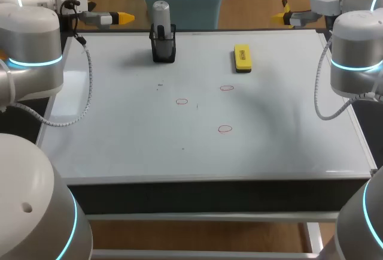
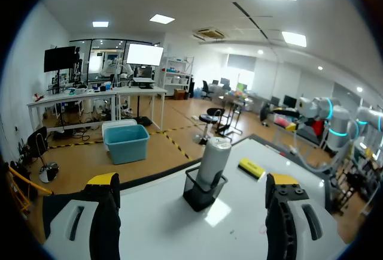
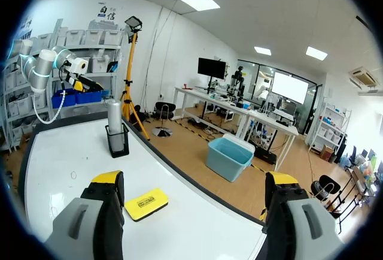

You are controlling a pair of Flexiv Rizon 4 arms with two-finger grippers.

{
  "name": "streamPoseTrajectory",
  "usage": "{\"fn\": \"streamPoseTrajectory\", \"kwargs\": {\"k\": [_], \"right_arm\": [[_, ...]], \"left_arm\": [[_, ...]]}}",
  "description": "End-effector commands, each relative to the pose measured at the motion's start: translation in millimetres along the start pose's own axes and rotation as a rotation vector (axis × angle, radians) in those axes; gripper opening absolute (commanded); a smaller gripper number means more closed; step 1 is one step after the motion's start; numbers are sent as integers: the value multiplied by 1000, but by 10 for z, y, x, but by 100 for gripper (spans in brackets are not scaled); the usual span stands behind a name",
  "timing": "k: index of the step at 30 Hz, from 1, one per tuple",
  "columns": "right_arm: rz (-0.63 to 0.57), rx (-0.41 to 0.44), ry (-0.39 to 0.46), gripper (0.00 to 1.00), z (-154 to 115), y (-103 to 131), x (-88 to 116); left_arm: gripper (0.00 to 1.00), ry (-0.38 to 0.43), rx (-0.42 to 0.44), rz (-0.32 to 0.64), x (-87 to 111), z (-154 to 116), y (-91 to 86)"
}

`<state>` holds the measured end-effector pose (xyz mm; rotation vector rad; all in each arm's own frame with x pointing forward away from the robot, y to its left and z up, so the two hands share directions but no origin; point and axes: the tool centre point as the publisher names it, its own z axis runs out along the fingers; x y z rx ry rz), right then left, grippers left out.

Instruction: Pick up the inspection probe, press it on each red-marked spot on the whiteboard one by one, put down the probe, pick up the eraser, and wipe off all the red marks.

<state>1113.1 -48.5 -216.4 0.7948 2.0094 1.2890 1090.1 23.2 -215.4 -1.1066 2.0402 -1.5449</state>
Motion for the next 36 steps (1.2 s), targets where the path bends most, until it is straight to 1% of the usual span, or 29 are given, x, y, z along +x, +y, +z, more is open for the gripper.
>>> {"fn": "streamPoseTrajectory", "kwargs": {"k": [1,9,11,13,14,15,16,17,20,21,25,26,27,28,29,30,33,36], "right_arm": [[0,1,1,100,1,0,-6],[0,1,1,100,1,0,-6],[0,1,1,100,1,0,-6],[0,1,1,100,1,0,-6],[0,1,1,100,1,0,-6],[0,1,1,100,1,0,-6],[0,1,1,100,1,0,-6],[0,1,1,100,1,0,-6],[0,1,1,100,1,0,-6],[0,1,1,100,1,0,-6],[0,1,1,100,1,0,-6],[0,1,1,100,1,0,-6],[0,1,1,100,1,0,-6],[0,1,1,100,1,0,-6],[0,1,1,100,1,0,-6],[0,1,1,100,1,0,-6],[0,1,1,100,1,0,-6],[0,1,1,100,1,0,-6]], "left_arm": [[100,0,2,0,-3,6,5],[100,0,2,0,-3,6,5],[100,66,2,38,-63,88,17],[100,190,40,106,-65,179,-1],[100,223,52,122,-71,223,-5],[100,273,73,152,-71,266,-14],[100,312,86,182,-53,305,-24],[100,326,95,201,-43,339,-25],[100,412,111,263,21,452,-44],[100,462,123,287,48,493,-53],[100,592,138,334,154,658,-62],[100,640,163,338,162,695,-58],[100,637,172,331,172,735,-52],[100,649,179,332,204,776,-55],[100,678,196,332,230,809,-54],[100,684,201,331,238,847,-52],[100,717,213,330,342,935,-70],[100,762,237,327,411,1009,-66]]}}
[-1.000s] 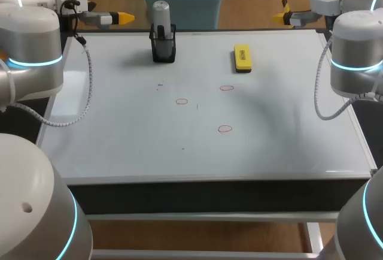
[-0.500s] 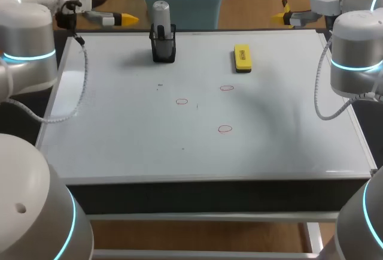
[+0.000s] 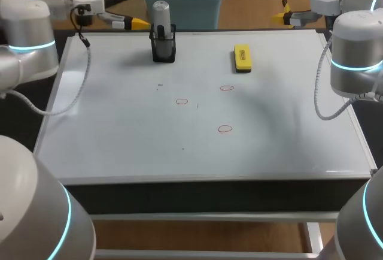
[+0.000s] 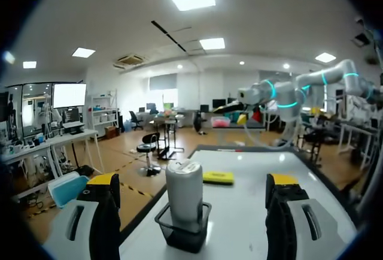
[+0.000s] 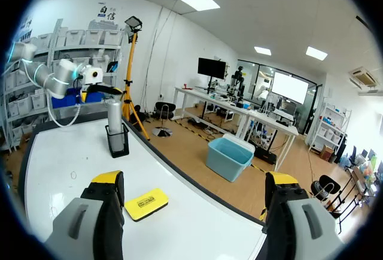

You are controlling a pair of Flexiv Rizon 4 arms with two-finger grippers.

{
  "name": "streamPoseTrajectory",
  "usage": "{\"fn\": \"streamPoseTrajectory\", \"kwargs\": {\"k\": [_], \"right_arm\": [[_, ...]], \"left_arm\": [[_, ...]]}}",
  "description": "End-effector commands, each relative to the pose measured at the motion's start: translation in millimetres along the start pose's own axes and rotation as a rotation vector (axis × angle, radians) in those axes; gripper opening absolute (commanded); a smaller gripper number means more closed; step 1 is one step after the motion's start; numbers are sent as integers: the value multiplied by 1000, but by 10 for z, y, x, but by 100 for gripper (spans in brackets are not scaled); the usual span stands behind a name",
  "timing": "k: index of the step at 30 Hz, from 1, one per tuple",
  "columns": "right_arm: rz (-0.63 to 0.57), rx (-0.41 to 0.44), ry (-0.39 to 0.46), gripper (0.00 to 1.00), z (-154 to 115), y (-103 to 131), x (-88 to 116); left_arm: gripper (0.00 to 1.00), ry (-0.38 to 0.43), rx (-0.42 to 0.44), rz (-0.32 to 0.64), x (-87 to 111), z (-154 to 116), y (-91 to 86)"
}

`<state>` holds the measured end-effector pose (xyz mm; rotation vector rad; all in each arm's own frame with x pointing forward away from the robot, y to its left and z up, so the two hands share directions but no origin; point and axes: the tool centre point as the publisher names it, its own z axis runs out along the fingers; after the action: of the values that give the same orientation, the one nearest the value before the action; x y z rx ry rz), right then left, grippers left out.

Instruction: Pick up the inspection probe, press it on each red-marked spot on the whiteboard one by one, put down the probe, pick up the eraser, and wipe off all the red marks.

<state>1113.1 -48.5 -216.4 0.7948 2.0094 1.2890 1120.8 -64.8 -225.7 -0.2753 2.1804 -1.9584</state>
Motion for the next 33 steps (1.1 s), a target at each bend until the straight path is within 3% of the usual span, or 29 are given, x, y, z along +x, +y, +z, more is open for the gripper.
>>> {"fn": "streamPoseTrajectory", "kwargs": {"k": [1,11,33], "right_arm": [[0,0,1,100,1,-1,-7],[0,0,1,100,1,-1,-7],[0,0,1,100,1,-1,-7]], "left_arm": [[100,220,86,-5,-103,166,102],[100,281,115,-19,32,398,80],[100,320,111,-77,88,780,349]]}}
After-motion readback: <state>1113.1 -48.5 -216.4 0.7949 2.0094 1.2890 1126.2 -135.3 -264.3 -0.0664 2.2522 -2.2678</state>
